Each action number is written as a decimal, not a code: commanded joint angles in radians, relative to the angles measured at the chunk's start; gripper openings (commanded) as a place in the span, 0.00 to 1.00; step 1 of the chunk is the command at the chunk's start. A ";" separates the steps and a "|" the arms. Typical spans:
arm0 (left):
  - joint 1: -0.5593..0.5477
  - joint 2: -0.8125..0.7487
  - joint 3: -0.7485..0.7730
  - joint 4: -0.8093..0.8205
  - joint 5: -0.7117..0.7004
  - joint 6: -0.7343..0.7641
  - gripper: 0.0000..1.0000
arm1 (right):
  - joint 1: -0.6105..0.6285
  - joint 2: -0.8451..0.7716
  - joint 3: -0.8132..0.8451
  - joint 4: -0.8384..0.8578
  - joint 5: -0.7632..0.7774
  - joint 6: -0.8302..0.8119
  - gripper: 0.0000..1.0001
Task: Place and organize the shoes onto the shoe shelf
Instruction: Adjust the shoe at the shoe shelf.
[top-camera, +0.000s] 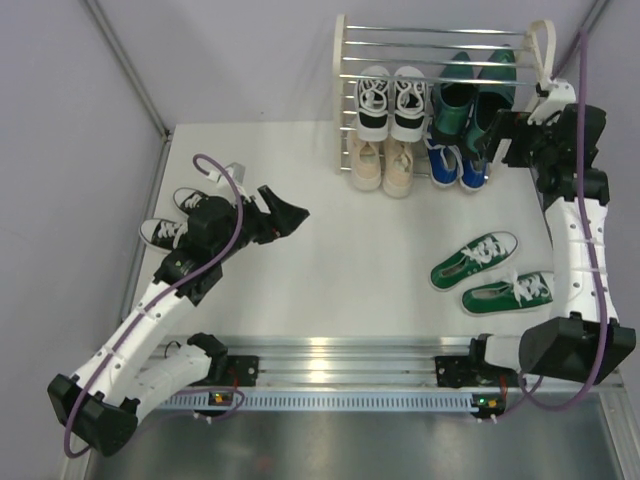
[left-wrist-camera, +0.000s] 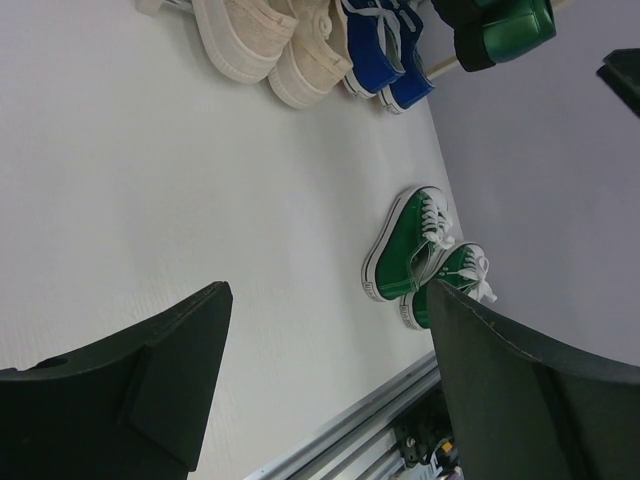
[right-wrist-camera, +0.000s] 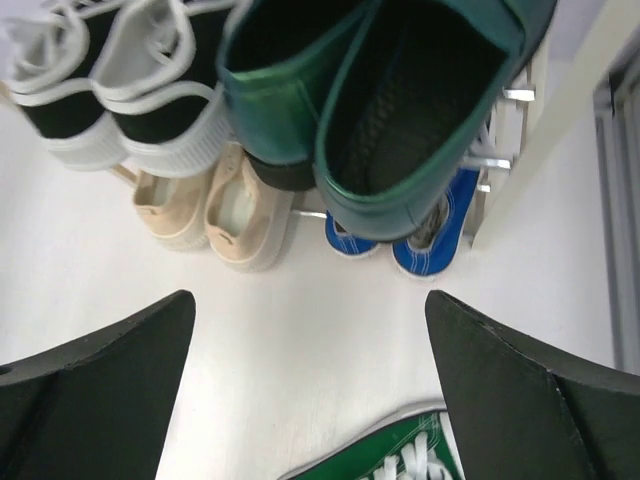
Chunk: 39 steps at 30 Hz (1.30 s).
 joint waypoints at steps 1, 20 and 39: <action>0.005 -0.024 -0.013 0.070 0.018 -0.007 0.84 | -0.001 -0.030 -0.121 0.185 0.141 0.184 0.97; 0.005 -0.063 -0.016 0.039 -0.011 -0.030 0.84 | 0.142 0.257 -0.092 0.397 0.547 0.104 0.93; 0.005 -0.050 -0.007 0.027 -0.009 -0.023 0.84 | 0.140 0.257 -0.075 0.419 0.362 -0.225 0.23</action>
